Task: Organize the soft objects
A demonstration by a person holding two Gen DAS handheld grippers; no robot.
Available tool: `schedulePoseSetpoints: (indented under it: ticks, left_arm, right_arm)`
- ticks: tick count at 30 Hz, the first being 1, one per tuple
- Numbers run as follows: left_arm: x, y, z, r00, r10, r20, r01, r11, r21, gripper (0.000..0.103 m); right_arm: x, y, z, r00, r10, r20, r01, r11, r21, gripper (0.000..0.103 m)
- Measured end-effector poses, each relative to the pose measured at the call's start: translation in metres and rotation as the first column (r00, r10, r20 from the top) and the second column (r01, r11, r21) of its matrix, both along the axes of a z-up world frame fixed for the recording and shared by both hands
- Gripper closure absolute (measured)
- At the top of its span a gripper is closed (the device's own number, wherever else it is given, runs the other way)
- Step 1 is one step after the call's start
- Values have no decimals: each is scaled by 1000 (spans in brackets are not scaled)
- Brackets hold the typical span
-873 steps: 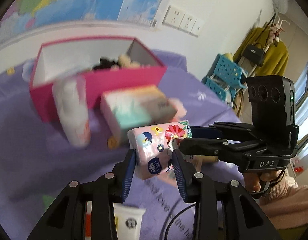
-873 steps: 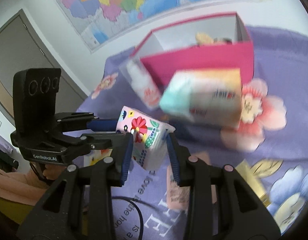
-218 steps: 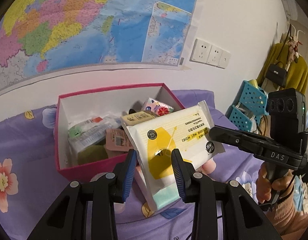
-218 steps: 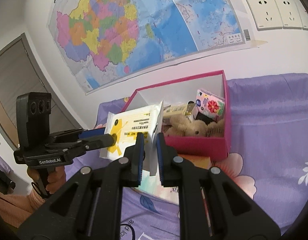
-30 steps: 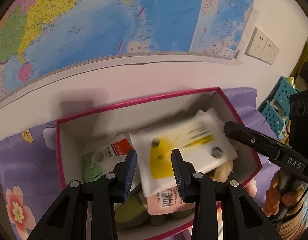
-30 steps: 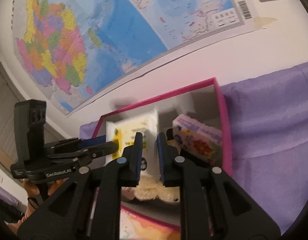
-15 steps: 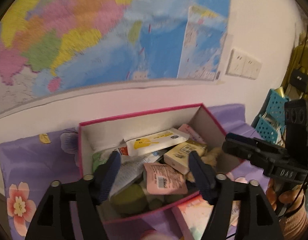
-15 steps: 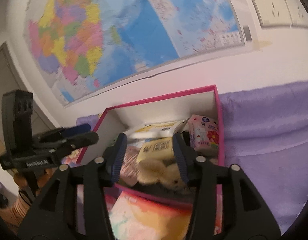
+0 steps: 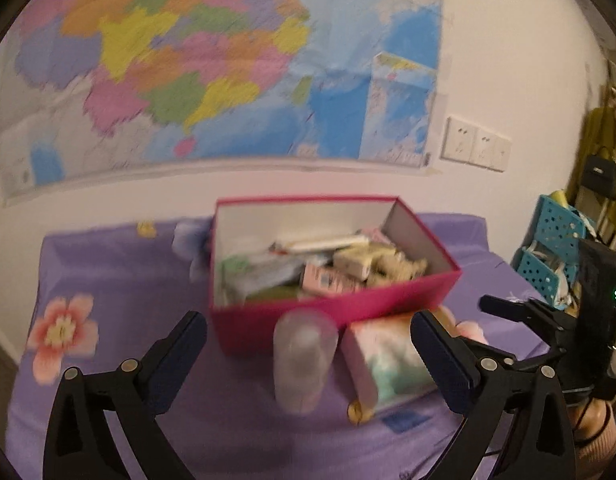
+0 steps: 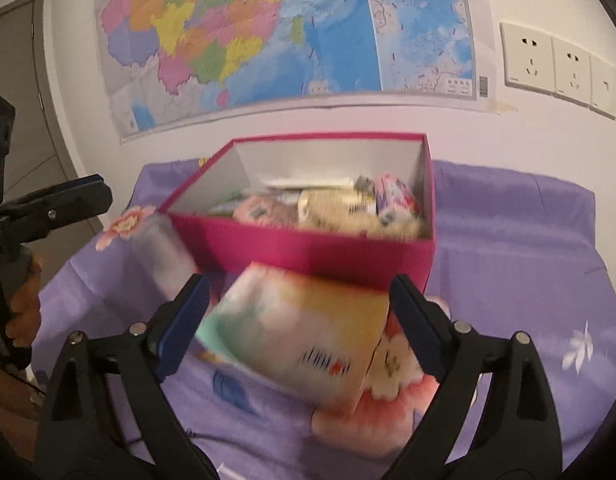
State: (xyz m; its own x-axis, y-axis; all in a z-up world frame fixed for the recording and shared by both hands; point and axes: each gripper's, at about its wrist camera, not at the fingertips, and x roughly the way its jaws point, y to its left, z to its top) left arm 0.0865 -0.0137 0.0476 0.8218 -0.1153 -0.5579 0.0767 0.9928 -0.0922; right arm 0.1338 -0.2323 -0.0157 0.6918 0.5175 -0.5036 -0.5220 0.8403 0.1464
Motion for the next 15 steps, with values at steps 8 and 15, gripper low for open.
schedulePoseSetpoints:
  ticks: [8, 15]
  left_arm:
    - [-25, -5, -29, 994, 85, -70, -83, 996, 26, 0]
    - [-36, -9, -40, 990, 103, -95, -100, 994, 34, 0]
  right_arm:
    - [-31, 7, -13, 1000, -10, 13, 10, 999, -39, 11]
    - [-49, 11, -18, 1000, 1, 3, -1, 999, -34, 11]
